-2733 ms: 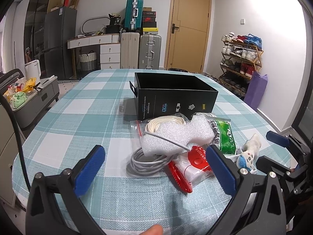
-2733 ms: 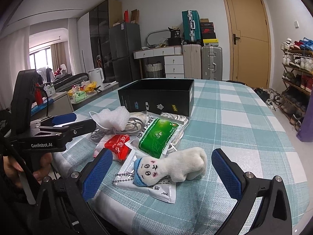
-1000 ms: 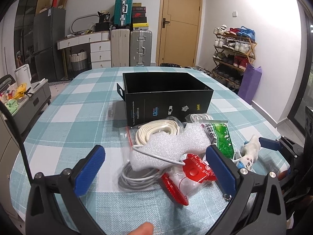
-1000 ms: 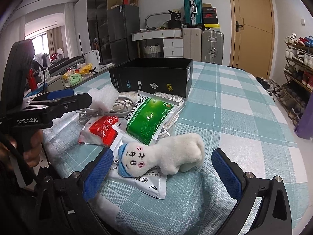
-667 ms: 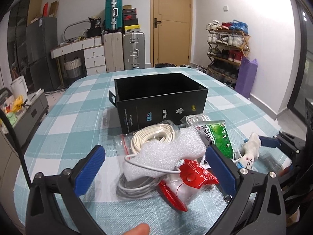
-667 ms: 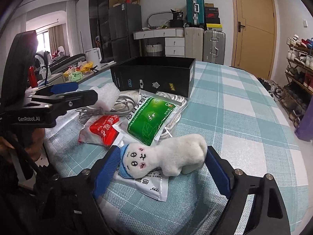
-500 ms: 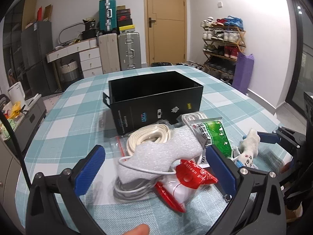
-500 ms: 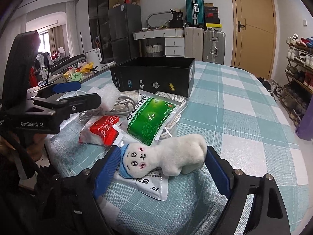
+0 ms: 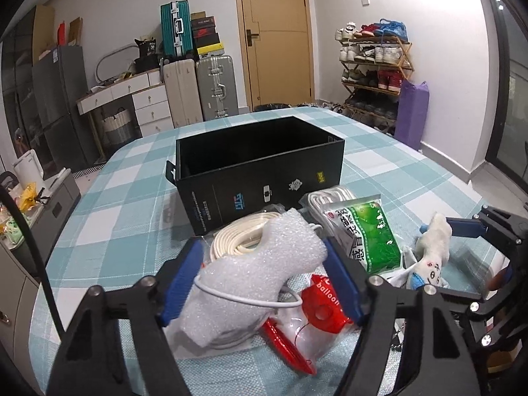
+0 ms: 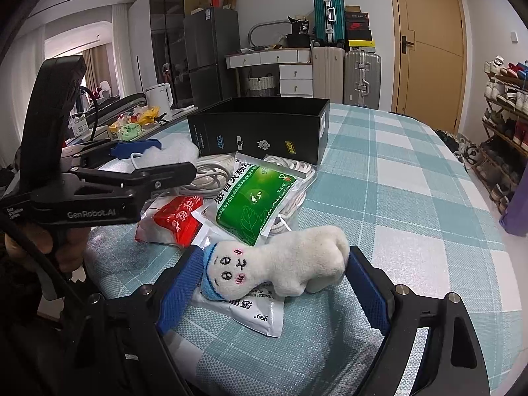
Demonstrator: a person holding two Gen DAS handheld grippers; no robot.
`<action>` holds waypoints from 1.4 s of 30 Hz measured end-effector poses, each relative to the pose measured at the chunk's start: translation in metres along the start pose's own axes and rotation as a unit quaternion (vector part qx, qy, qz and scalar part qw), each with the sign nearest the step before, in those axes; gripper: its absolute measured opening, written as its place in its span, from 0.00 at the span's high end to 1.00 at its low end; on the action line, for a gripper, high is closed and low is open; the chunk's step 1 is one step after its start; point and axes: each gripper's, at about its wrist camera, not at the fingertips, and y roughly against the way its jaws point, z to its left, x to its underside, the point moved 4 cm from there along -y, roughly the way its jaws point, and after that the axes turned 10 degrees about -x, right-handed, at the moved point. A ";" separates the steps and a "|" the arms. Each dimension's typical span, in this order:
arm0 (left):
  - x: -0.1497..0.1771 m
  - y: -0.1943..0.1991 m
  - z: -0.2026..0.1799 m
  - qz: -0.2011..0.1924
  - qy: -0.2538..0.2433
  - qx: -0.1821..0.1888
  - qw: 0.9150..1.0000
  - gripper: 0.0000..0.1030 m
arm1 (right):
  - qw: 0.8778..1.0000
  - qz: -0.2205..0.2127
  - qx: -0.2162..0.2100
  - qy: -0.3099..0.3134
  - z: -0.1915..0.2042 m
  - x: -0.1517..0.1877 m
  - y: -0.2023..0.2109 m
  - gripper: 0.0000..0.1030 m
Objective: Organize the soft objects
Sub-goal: 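Grasp the white foam with the left tool while the right tool grasps the plush doll, then carry the foam and the plush doll into the black box with both tools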
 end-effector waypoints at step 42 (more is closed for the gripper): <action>-0.008 -0.011 0.019 0.033 0.035 0.057 0.997 0.62 | 0.999 -0.046 0.004 -0.006 -0.001 -0.021 0.016 0.15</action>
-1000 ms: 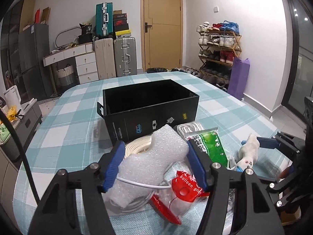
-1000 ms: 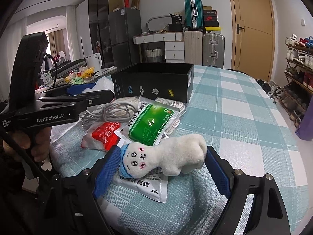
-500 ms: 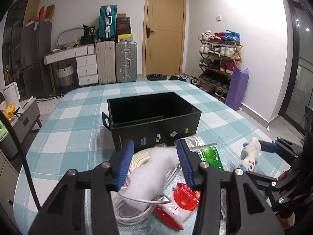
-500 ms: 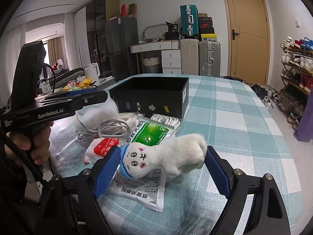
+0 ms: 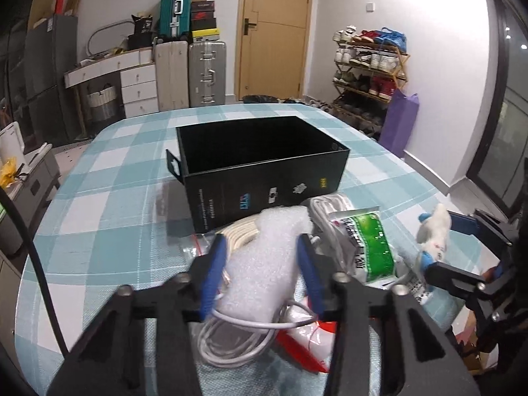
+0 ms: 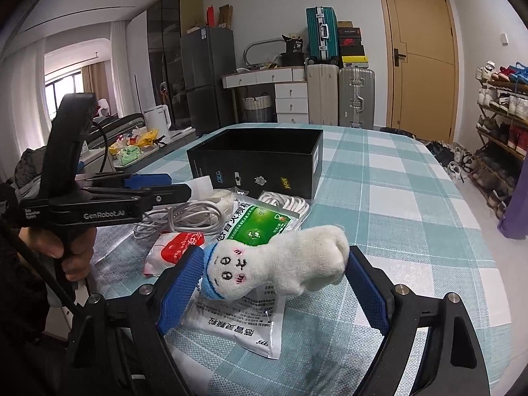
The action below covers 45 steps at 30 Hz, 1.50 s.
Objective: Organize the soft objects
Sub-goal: 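Carry the foam and the plush doll into the black box with both tools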
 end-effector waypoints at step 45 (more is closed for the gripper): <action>-0.083 0.020 0.040 -0.070 0.060 -0.031 0.995 0.63 | 0.997 -0.071 -0.037 0.015 -0.008 -0.122 -0.007 0.15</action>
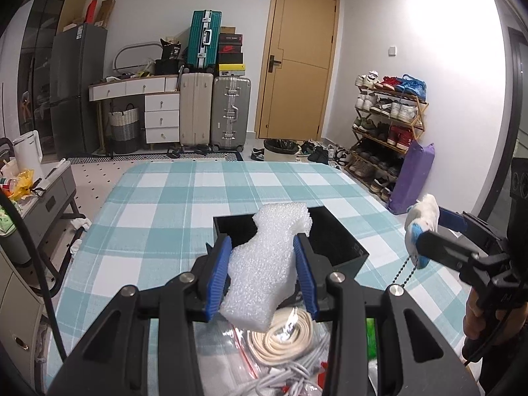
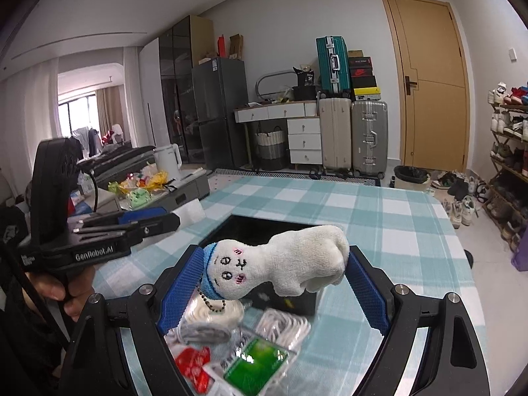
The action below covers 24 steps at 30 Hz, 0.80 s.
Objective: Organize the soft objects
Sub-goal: 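Carry the foam and the plush doll into the black box with both tools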
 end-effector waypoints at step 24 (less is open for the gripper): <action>-0.020 -0.058 -0.008 0.029 -0.004 -0.002 1.000 0.63 | 0.999 0.035 -0.007 0.010 -0.036 -0.041 -0.062 0.15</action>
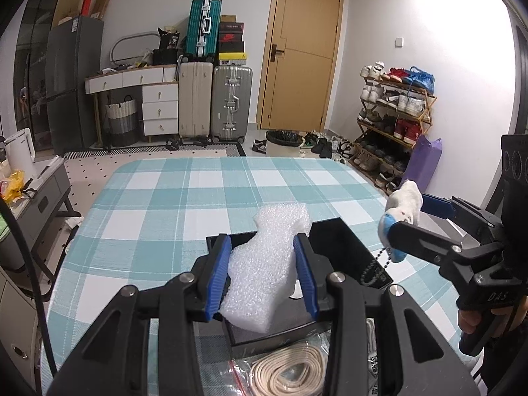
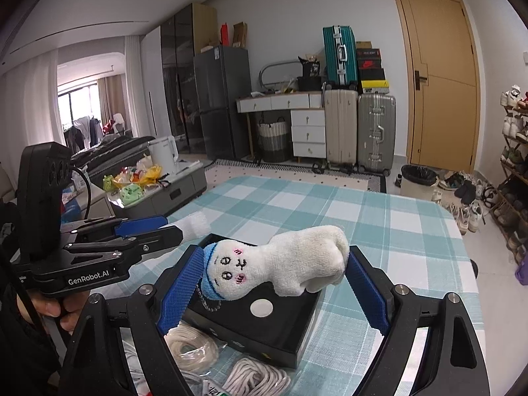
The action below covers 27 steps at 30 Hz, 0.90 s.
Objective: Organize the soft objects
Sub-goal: 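Carry the foam and the plush doll into the black box with both tools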
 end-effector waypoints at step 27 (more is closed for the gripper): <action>0.019 -0.042 -0.011 0.041 -0.035 0.000 0.999 0.63 | 0.993 0.100 -0.014 0.059 -0.013 0.034 -0.087 0.15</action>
